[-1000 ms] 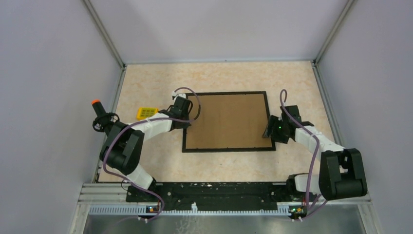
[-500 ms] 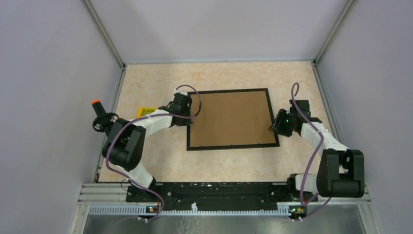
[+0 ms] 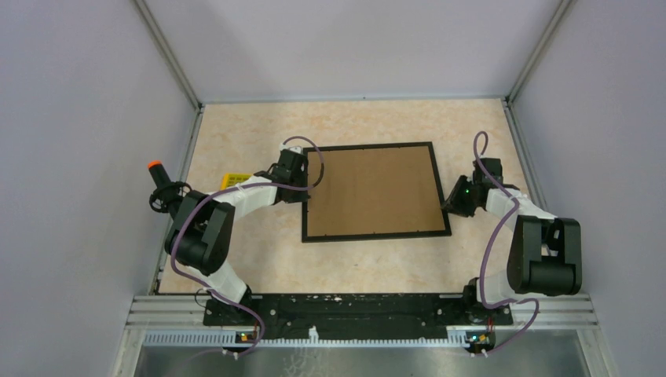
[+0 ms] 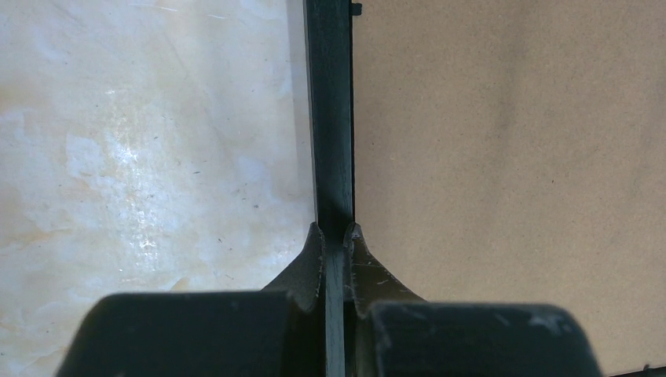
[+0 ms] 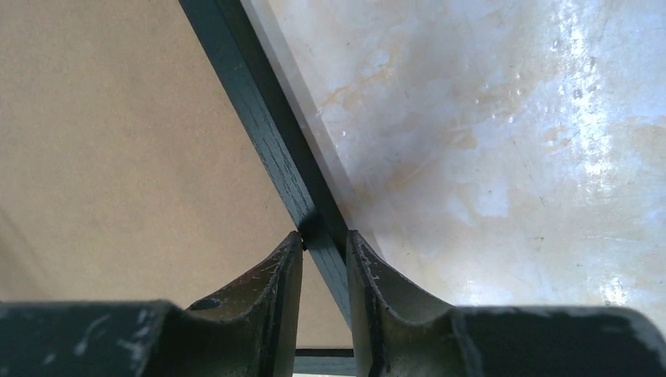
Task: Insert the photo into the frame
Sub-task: Install the photo frame at the center of the board.
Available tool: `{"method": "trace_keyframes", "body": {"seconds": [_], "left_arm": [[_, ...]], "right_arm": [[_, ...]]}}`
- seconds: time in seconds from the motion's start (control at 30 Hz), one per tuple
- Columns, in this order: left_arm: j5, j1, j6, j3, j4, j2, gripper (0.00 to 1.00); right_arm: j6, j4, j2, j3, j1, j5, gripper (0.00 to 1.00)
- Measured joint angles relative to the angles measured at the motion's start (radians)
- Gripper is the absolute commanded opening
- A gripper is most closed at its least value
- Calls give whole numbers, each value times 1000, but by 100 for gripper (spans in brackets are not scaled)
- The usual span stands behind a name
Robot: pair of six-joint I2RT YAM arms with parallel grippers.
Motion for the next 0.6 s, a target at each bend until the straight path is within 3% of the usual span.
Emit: {"method": "trace_keyframes", "body": {"seconds": [0.6], "left_arm": [[4,2,0,-2,2,0,0]], "right_arm": [[-19,19,1,-2,-11,0,20]]}}
